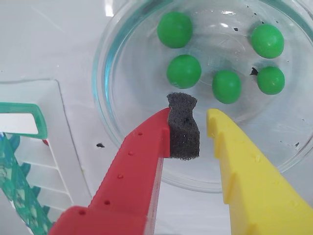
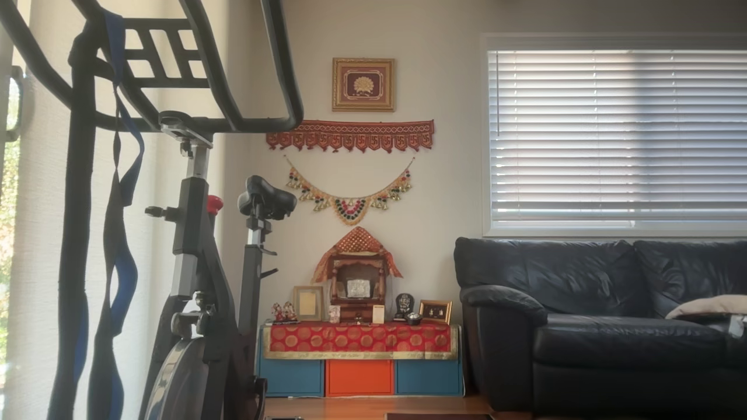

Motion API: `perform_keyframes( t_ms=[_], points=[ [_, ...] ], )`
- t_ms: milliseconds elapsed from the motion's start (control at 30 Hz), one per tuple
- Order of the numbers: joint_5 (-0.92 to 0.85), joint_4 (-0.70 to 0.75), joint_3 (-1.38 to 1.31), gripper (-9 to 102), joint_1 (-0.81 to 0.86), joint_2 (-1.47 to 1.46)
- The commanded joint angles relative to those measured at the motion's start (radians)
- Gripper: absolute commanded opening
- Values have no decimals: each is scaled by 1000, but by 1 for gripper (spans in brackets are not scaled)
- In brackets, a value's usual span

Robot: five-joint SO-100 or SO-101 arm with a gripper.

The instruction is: Sort medicines into box.

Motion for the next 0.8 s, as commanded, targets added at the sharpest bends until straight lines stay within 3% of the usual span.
perform_keyframes(
  t_ms=[0,767],
  points=[
    [21,-26,-9,5,-17,55],
    [52,-61,-5,16,-40,-28]
  ],
)
